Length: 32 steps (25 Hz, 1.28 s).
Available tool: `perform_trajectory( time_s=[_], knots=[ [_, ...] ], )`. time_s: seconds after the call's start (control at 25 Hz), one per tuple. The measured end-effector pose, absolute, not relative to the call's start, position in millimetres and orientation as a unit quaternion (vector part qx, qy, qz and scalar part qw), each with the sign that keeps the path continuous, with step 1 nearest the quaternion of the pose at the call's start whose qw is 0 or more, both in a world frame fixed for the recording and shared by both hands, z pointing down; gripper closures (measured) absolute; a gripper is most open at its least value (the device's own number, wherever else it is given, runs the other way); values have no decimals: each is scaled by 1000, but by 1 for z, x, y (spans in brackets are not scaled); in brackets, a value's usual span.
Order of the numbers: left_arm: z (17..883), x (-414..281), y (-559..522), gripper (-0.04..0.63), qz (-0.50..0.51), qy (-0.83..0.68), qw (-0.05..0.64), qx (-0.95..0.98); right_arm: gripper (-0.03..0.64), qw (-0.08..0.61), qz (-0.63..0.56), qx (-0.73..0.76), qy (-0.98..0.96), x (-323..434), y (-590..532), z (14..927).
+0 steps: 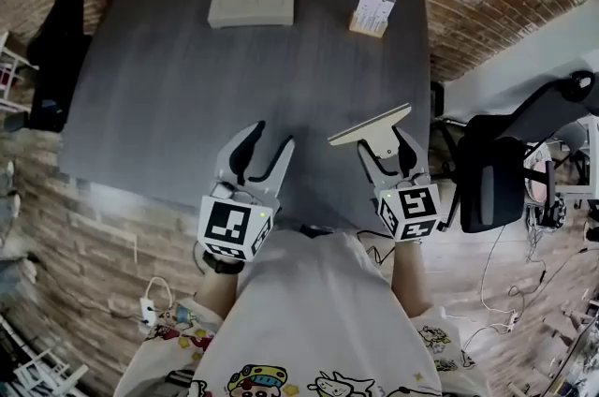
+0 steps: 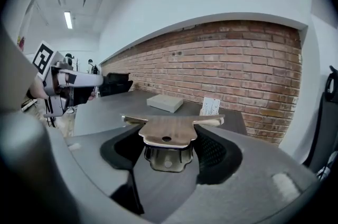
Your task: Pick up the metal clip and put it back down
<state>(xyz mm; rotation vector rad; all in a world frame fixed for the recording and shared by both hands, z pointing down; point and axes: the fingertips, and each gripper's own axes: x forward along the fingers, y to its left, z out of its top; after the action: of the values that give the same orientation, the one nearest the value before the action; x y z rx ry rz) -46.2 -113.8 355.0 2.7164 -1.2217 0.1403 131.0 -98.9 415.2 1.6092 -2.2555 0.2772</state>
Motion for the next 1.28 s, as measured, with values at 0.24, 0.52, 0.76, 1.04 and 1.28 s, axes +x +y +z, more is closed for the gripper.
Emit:
perform_trajectory(
  time_s=[0.24, 0.52, 0.76, 1.04, 1.28],
  knots=[
    [339, -41, -107, 408, 42, -403, 65, 912, 328, 148, 77, 576, -801, 139, -89, 386],
    [324, -29, -97, 453, 35, -389, 53, 919, 328, 131, 58, 577, -804, 148, -75, 364],
    [321, -15, -88, 485, 32, -379, 50, 923, 328, 116, 59, 582, -803, 160, -63, 355],
    [317, -3, -83, 538, 34, -379, 53, 923, 328, 107, 65, 582, -803, 171, -59, 352],
    [319, -1, -83, 577, 39, -383, 52, 921, 328, 101, 68, 583, -803, 178, -58, 351]
  ],
)
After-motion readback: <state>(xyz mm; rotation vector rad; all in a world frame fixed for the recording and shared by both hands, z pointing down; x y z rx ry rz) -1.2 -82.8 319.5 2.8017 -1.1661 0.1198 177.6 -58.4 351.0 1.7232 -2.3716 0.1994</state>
